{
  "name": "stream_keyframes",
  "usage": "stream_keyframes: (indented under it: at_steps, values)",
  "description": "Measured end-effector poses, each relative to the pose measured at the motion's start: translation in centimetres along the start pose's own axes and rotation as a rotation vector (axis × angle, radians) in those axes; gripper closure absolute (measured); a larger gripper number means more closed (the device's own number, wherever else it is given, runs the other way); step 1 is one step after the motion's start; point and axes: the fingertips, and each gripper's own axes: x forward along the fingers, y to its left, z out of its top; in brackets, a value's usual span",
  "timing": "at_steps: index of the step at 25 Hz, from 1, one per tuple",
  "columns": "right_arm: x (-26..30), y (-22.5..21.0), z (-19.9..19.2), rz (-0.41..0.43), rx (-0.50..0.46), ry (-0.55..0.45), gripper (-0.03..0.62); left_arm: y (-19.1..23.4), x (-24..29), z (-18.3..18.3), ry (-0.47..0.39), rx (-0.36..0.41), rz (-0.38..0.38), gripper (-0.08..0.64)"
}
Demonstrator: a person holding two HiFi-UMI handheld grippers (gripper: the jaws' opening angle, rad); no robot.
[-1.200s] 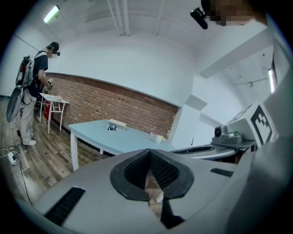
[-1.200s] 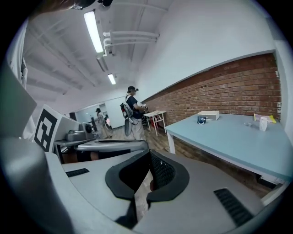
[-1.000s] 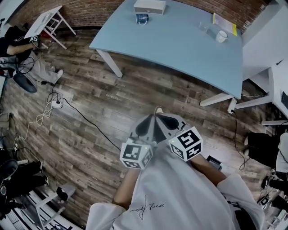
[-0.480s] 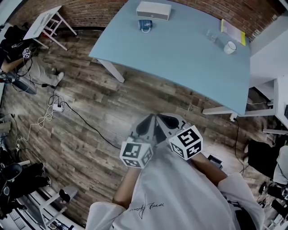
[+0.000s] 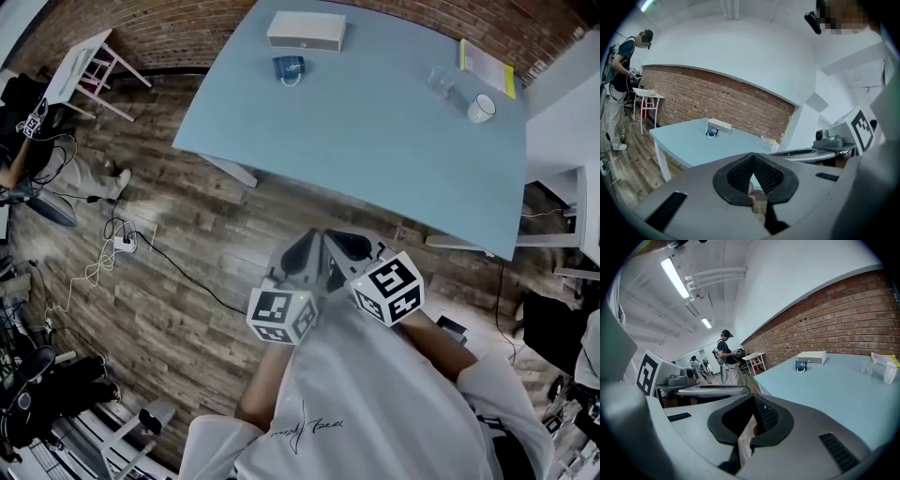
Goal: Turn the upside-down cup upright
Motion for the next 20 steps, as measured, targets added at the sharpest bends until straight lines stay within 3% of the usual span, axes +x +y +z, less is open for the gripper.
stream_keyframes:
  at_steps: [20]
  values:
    - [2.9, -5.9, 3.4, -0.024, 0.002, -0.030, 0.571, 1.6, 6.2, 2.8, 0.025, -0.003, -0.027, 0.552]
